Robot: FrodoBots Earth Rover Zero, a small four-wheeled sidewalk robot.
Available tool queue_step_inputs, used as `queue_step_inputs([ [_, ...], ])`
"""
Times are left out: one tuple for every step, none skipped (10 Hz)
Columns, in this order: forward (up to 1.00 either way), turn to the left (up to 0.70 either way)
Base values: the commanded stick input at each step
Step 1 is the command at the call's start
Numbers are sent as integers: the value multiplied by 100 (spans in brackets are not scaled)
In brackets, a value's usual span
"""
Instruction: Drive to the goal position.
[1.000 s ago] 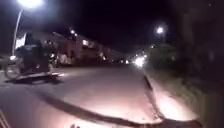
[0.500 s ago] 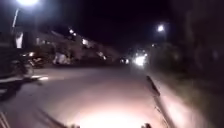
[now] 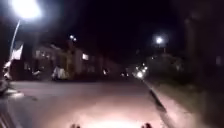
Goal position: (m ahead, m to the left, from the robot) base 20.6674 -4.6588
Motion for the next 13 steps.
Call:
queue_step_inputs([
  [70,0],
  [70,0],
  [70,0],
  [70,0],
  [70,0],
  [70,0],
  [70,0],
  [70,0],
  [70,0],
  [70,0],
  [70,0],
  [70,0],
  [70,0],
])
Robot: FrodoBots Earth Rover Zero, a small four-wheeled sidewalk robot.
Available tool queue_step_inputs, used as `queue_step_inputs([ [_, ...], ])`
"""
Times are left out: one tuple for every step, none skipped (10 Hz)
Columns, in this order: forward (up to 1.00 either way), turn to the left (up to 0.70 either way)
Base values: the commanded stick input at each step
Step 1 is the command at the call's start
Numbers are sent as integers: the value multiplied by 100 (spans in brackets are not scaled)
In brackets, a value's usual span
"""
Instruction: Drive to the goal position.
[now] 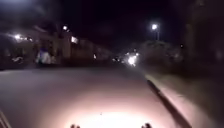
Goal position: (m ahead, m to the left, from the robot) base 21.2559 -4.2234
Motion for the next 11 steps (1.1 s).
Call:
queue_step_inputs([
  [70,-11],
  [70,-35],
  [70,-35],
  [70,-15],
  [70,0],
  [70,-2],
  [70,-11],
  [70,-27],
  [70,-12],
  [70,0],
  [70,0],
])
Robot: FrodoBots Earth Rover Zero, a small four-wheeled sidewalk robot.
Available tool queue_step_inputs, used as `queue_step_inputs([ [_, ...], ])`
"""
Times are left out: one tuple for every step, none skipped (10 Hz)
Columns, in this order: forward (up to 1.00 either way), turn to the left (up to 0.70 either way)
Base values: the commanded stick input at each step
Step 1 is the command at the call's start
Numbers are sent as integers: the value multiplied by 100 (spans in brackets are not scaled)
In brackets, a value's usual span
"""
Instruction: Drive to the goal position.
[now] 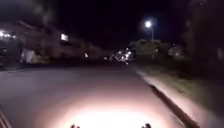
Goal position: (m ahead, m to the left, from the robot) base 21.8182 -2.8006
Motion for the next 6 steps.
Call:
queue_step_inputs([
  [70,0],
  [70,0],
  [70,0],
  [70,0],
  [70,0],
  [70,0],
])
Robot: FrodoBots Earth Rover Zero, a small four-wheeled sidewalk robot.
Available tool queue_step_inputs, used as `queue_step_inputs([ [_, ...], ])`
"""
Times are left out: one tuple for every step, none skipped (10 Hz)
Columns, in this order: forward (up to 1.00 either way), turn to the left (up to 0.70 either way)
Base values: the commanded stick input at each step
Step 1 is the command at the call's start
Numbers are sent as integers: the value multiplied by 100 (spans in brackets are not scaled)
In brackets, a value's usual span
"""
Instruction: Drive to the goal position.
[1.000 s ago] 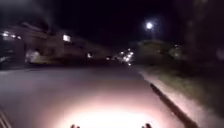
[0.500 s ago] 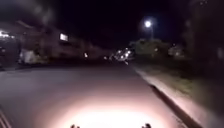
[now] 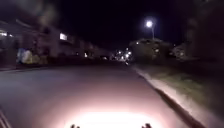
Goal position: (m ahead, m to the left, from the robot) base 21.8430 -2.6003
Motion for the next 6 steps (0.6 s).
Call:
queue_step_inputs([
  [70,0],
  [70,0],
  [70,-35],
  [70,-34],
  [70,-13],
  [70,0],
])
